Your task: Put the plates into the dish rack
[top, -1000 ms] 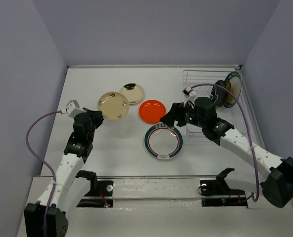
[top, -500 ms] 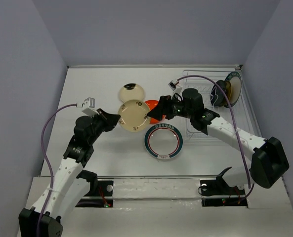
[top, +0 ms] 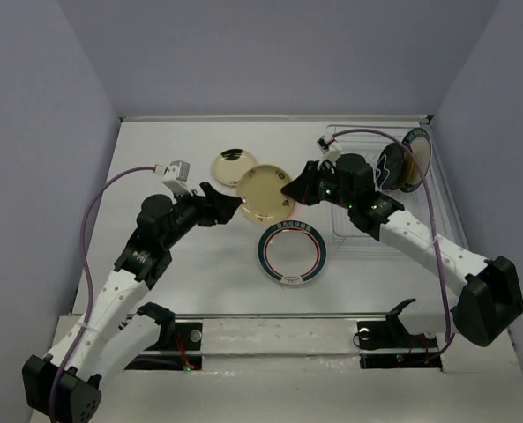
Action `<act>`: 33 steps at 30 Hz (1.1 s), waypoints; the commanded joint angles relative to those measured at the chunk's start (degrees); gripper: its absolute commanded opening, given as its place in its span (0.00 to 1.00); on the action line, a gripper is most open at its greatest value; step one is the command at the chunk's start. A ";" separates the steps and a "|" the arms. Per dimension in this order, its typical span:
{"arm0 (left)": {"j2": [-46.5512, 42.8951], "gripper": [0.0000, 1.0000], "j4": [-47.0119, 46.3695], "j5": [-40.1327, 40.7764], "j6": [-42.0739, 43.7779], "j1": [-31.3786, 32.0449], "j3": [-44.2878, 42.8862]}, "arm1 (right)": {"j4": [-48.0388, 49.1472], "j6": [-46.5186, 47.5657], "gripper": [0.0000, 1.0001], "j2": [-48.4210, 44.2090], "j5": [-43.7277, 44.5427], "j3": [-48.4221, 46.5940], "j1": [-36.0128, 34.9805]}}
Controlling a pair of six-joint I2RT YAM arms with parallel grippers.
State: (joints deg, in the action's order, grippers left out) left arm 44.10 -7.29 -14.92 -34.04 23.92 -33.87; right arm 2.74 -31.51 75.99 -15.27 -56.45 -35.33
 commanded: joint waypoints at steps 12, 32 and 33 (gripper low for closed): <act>-7.18 0.99 12.56 6.39 18.13 0.25 -8.15 | -13.47 29.74 0.07 0.12 54.37 -15.79 25.49; -7.89 0.99 14.14 7.89 19.01 0.34 -8.23 | -8.89 48.03 0.07 17.88 54.39 -21.78 26.89; -7.62 0.99 14.14 7.63 18.93 0.34 -8.15 | -9.85 46.64 0.07 18.14 52.29 -21.52 26.89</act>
State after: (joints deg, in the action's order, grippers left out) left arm 35.90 8.01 -6.59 -16.08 24.03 -42.46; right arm -9.47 15.11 94.21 37.67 -75.40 -8.64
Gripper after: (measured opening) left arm 0.990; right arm 0.129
